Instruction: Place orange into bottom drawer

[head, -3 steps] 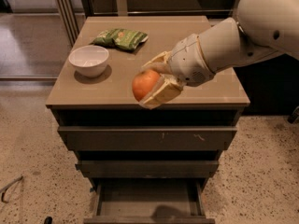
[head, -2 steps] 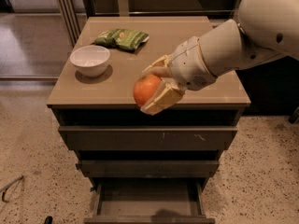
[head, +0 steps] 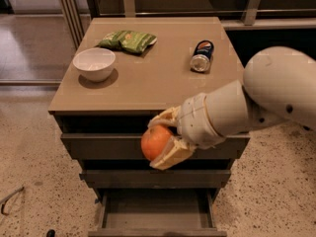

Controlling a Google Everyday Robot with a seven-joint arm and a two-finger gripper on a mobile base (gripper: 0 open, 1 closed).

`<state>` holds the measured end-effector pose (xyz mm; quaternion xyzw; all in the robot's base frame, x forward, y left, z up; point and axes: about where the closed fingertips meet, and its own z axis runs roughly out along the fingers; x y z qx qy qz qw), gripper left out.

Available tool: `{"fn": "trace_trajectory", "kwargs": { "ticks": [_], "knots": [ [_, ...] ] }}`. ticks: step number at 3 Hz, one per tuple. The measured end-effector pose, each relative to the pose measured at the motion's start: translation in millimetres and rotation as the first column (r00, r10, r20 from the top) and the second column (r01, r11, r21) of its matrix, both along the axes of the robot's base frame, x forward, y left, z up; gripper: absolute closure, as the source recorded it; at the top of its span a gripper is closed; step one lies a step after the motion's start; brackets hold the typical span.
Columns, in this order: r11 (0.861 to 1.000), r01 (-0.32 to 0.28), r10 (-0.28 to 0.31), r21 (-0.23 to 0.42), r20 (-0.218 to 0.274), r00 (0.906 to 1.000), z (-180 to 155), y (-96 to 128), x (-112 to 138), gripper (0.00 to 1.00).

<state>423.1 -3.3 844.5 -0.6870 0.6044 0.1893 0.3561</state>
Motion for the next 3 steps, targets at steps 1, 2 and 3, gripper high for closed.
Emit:
{"fn": "trace_trajectory", "kwargs": {
  "ticks": [1, 2, 3],
  "knots": [
    [1.0, -0.019, 0.018, -0.009, -0.092, 0.9956, -86, -4, -19, 1.0],
    [1.0, -0.024, 0.023, -0.006, -0.121, 0.9924, -103, -4, -24, 1.0],
    [1.0, -0.026, 0.024, -0.017, -0.119, 0.9926, -108, -4, -23, 1.0]
  ]
}}
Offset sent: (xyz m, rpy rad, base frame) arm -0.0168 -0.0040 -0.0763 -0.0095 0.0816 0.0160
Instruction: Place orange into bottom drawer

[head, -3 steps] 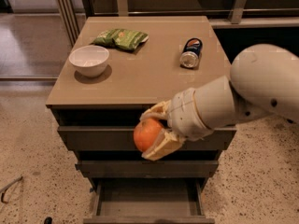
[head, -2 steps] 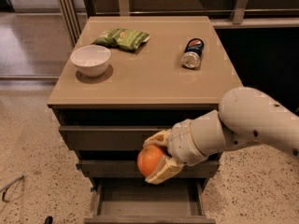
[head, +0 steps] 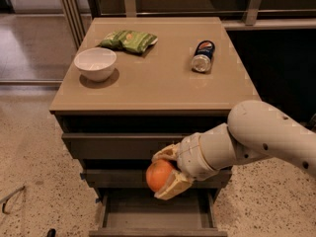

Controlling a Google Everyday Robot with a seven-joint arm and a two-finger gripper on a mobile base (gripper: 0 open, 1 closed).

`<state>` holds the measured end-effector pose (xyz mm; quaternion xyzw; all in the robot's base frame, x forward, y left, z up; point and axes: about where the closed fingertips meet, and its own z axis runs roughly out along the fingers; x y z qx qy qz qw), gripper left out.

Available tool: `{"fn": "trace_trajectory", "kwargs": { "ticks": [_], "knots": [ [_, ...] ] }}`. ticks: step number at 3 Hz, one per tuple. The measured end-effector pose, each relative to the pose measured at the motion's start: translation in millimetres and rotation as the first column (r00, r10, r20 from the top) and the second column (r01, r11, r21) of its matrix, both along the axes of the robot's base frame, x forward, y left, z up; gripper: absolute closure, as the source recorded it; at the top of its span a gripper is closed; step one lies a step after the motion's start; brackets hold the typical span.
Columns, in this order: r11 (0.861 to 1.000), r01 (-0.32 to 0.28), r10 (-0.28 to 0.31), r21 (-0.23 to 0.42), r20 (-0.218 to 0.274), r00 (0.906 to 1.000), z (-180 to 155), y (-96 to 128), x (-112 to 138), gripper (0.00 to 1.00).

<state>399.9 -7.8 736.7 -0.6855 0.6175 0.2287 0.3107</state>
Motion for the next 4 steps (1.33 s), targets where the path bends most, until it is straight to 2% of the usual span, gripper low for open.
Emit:
{"fn": "trace_trajectory", "kwargs": {
  "ticks": [1, 2, 3, 4],
  "knots": [
    [0.998, -0.014, 0.015, -0.067, 0.007, 0.9999, -32, -3, 5, 1.0],
    [0.99, -0.054, 0.057, -0.127, 0.02, 0.9982, -112, -12, 16, 1.0],
    [0.99, -0.046, 0.043, -0.131, -0.021, 0.9989, -202, -25, 34, 1.0],
    [0.991, -0.016, 0.004, -0.131, -0.088, 0.9962, -277, -41, 38, 1.0]
  ]
}}
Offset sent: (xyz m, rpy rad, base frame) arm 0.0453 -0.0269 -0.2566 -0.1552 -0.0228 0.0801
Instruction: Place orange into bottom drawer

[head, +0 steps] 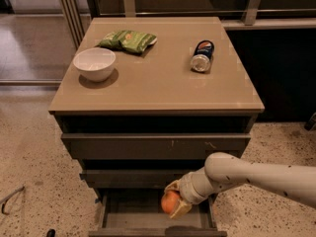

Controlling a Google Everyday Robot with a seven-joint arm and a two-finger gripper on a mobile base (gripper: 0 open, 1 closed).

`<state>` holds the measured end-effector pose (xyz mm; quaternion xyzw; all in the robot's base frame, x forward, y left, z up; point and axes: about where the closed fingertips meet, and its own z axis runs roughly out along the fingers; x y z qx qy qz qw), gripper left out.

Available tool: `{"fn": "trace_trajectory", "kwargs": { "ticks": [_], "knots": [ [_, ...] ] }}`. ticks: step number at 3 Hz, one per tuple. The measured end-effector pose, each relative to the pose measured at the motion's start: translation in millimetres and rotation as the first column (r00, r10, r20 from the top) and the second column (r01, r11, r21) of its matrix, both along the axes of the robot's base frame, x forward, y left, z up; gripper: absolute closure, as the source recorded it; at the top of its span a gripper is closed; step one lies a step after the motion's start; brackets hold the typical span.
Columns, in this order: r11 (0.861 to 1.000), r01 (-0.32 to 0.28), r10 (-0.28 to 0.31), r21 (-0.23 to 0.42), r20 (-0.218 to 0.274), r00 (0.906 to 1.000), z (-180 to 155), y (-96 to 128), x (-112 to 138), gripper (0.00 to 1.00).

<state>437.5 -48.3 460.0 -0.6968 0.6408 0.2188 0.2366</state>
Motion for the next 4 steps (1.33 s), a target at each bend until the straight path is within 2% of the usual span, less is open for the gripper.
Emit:
{"fn": "trace_trajectory", "kwargs": {
  "ticks": [1, 2, 3, 4],
  "knots": [
    [1.0, 0.0, 0.0, 0.0, 0.0, 1.0, -1, 0, 0, 1.0],
    [1.0, 0.022, -0.022, -0.018, -0.007, 0.9997, -45, -5, 3, 1.0],
    [0.996, 0.078, -0.078, -0.03, 0.014, 0.9969, -111, -15, 13, 1.0],
    [0.994, 0.11, -0.11, -0.016, 0.012, 0.9938, -132, -9, 10, 1.0]
  ]
}}
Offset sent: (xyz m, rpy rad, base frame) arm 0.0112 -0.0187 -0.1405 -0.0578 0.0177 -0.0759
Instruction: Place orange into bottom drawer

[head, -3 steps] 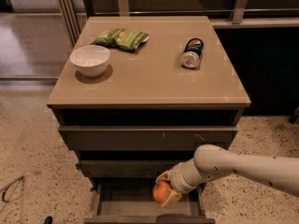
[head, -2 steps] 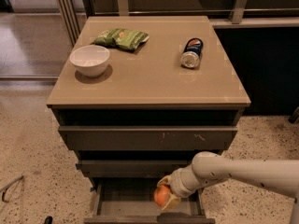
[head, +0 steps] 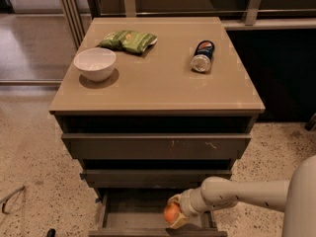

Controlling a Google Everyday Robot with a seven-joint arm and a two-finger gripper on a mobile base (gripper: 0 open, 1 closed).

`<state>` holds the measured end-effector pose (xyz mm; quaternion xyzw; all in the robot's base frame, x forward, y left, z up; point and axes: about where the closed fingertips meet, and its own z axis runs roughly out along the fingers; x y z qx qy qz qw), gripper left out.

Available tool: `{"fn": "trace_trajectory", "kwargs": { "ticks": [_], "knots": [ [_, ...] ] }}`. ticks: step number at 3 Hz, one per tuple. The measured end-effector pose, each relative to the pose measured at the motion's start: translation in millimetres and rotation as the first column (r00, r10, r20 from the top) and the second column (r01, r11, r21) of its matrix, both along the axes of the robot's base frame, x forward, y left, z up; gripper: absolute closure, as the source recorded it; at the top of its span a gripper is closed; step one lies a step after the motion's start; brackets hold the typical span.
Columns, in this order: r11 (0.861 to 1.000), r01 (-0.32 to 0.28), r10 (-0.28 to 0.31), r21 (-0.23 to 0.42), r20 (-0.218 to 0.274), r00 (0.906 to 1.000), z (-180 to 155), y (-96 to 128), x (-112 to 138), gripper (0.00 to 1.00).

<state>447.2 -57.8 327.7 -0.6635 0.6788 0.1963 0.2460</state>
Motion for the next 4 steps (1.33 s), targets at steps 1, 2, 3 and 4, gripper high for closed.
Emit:
{"fn": "trace_trajectory", "kwargs": {
  "ticks": [1, 2, 3, 4],
  "knots": [
    [1.0, 0.0, 0.0, 0.0, 0.0, 1.0, 0, 0, 0, 1.0],
    [1.0, 0.009, -0.009, -0.004, 0.038, 0.9992, -13, -3, 3, 1.0],
    [1.0, 0.02, -0.021, 0.01, 0.091, 0.9957, -32, -4, 13, 1.0],
    [0.998, 0.048, -0.052, 0.036, 0.141, 0.9886, -61, -7, 29, 1.0]
  ]
}}
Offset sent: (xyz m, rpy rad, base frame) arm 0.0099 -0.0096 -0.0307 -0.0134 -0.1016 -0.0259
